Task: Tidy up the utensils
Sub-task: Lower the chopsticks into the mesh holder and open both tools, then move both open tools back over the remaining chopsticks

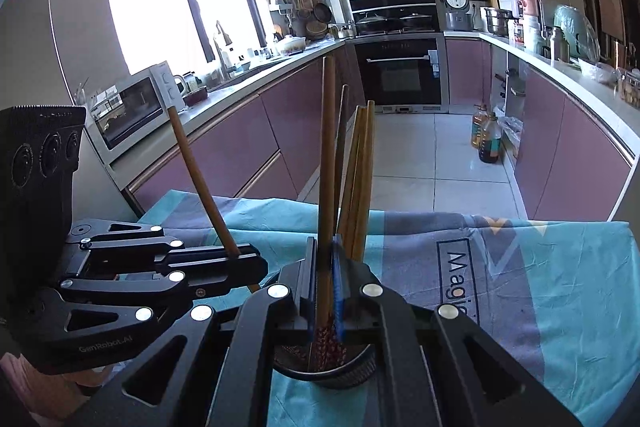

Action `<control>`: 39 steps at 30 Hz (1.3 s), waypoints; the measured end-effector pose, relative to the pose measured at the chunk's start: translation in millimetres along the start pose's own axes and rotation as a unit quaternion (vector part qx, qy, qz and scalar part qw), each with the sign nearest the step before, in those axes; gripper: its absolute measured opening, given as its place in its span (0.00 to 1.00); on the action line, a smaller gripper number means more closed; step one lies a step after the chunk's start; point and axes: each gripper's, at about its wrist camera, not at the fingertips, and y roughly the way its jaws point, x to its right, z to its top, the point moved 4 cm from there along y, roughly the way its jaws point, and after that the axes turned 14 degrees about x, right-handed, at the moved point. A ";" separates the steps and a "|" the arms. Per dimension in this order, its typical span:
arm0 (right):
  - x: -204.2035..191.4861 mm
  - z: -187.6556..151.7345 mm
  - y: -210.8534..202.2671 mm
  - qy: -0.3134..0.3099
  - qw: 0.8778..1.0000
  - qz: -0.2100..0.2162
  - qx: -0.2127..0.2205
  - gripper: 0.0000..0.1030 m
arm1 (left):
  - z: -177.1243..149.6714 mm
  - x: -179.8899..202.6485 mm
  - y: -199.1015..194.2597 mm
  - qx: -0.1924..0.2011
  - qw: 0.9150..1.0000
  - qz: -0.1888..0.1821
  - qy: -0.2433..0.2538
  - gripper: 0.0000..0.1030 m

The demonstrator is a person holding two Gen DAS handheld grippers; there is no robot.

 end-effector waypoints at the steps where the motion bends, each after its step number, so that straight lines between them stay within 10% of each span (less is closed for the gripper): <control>1: -0.2 -0.3 0.8 0.000 1.000 -0.001 0.000 0.06 | 0.2 -0.1 1.9 0.000 1.000 0.001 -0.001 0.07; 28: -44.0 -34.5 -48.3 -0.023 0.997 0.070 0.008 0.37 | -40.9 -28.5 -88.9 0.092 0.994 0.061 -0.018 0.45; 39: -60.0 -103.7 -33.6 -0.016 0.995 0.072 -0.072 0.39 | -115.0 -50.2 -96.1 0.035 0.994 0.082 -0.055 0.49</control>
